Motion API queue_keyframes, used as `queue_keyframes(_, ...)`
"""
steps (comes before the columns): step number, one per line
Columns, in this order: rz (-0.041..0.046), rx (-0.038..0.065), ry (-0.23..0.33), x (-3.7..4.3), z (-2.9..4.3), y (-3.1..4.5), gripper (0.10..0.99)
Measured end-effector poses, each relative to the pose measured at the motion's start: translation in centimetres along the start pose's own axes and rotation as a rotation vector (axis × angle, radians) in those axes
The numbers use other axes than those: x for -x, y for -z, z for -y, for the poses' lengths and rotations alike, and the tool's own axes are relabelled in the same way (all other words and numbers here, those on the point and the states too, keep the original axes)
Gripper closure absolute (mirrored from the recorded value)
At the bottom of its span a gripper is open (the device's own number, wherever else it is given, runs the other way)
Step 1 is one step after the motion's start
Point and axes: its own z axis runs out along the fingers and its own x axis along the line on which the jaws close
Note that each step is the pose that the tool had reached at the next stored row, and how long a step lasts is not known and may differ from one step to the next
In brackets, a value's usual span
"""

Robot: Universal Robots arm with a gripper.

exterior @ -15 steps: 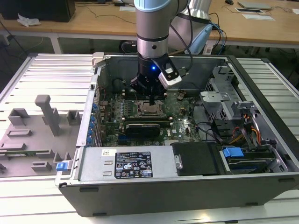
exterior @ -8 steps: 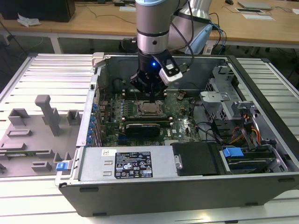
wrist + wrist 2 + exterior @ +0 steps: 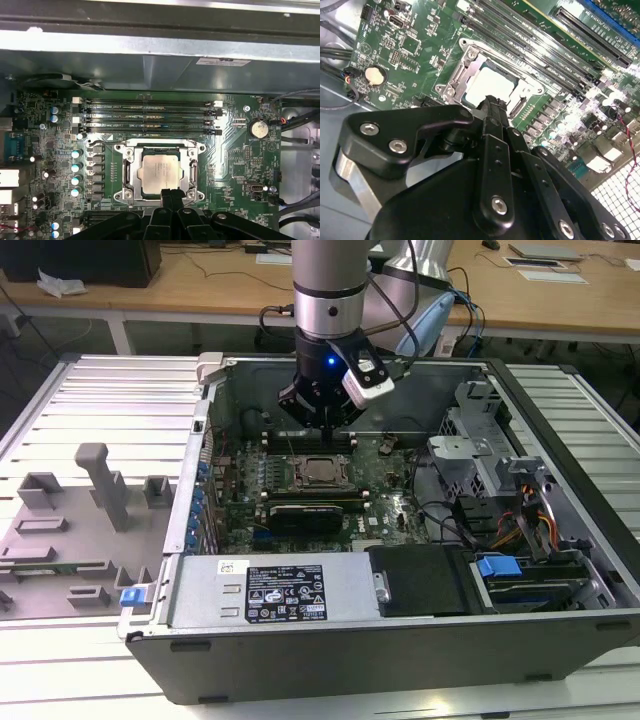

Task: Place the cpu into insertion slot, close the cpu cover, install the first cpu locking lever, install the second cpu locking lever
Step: 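Install the first cpu locking lever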

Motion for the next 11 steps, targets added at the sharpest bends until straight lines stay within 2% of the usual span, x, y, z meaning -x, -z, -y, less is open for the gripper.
queue_keyframes(4,0.0,0.0,0.0,-0.07,0.0,0.01,0.98)
queue_keyframes(6,0.0001,0.0,0.0,-0.39,0.0,0.04,0.98)
queue_keyframes(11,0.0013,0.0,0.0,-2.02,-0.04,0.14,0.98)
